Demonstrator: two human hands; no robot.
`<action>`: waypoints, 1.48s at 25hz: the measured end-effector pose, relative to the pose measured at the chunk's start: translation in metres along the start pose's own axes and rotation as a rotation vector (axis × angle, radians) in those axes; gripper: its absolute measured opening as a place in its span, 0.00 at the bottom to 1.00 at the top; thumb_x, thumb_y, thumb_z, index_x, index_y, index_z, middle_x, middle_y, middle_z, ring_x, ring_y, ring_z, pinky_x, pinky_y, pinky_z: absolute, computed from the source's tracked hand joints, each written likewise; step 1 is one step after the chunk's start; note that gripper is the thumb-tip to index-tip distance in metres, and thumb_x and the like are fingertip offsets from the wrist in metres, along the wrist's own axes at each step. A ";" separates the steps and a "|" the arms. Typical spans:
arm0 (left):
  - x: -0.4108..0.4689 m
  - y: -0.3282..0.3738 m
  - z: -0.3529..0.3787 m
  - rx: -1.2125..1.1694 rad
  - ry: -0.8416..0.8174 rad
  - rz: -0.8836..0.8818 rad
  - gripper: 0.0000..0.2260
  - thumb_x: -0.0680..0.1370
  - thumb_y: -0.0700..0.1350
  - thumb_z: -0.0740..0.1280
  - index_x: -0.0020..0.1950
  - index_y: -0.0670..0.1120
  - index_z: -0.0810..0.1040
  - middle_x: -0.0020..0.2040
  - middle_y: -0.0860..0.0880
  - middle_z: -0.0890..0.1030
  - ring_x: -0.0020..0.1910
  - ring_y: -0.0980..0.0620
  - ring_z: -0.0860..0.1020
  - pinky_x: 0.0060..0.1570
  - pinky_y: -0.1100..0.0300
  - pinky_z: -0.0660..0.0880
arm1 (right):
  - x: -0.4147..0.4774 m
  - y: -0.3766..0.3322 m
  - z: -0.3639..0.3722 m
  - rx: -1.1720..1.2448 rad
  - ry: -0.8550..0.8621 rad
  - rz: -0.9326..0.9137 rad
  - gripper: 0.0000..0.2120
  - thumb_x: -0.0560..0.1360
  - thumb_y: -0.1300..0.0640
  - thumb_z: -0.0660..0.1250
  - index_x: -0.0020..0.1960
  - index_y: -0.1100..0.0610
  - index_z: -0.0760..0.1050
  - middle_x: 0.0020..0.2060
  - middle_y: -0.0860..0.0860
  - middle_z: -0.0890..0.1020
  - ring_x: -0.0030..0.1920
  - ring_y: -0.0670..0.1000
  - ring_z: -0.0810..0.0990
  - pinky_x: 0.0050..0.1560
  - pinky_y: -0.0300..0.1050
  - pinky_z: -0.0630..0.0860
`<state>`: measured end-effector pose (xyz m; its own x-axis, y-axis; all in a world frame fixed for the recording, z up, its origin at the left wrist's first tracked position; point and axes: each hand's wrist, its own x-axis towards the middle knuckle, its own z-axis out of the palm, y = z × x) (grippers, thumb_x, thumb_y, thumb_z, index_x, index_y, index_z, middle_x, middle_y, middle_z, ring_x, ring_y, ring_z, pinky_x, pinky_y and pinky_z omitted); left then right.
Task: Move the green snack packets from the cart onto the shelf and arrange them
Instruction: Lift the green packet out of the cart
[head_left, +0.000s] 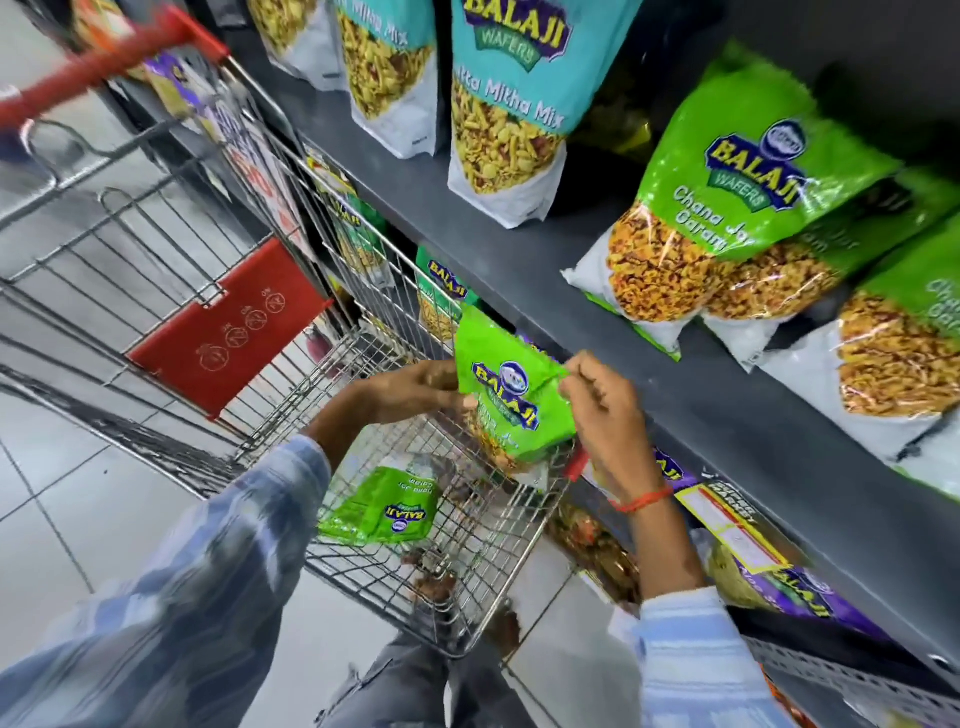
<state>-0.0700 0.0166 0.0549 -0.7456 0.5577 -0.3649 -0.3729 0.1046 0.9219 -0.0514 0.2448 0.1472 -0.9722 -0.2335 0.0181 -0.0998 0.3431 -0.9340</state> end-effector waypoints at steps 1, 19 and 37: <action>-0.001 0.012 0.004 -0.008 0.062 0.015 0.14 0.72 0.48 0.70 0.53 0.43 0.75 0.50 0.51 0.82 0.49 0.54 0.80 0.50 0.62 0.79 | 0.005 -0.003 -0.007 0.089 0.062 0.022 0.08 0.68 0.52 0.59 0.31 0.51 0.66 0.25 0.43 0.69 0.31 0.39 0.64 0.33 0.35 0.62; 0.000 0.177 0.117 0.077 0.374 0.331 0.23 0.68 0.28 0.70 0.61 0.35 0.71 0.57 0.40 0.78 0.53 0.50 0.77 0.50 0.69 0.75 | -0.038 0.008 -0.096 0.033 0.284 0.050 0.12 0.69 0.59 0.72 0.50 0.46 0.77 0.48 0.51 0.82 0.48 0.45 0.81 0.48 0.37 0.77; 0.110 0.156 0.191 0.333 0.502 0.499 0.19 0.72 0.34 0.69 0.63 0.38 0.72 0.61 0.41 0.78 0.59 0.48 0.76 0.50 0.69 0.70 | -0.037 0.044 -0.138 -0.023 0.786 0.218 0.25 0.69 0.68 0.68 0.65 0.62 0.68 0.62 0.62 0.76 0.63 0.62 0.74 0.63 0.62 0.71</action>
<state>-0.1042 0.2517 0.1833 -0.9717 0.1728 0.1611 0.1983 0.2257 0.9538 -0.0487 0.3943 0.1546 -0.8344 0.5438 0.0903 0.1123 0.3281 -0.9380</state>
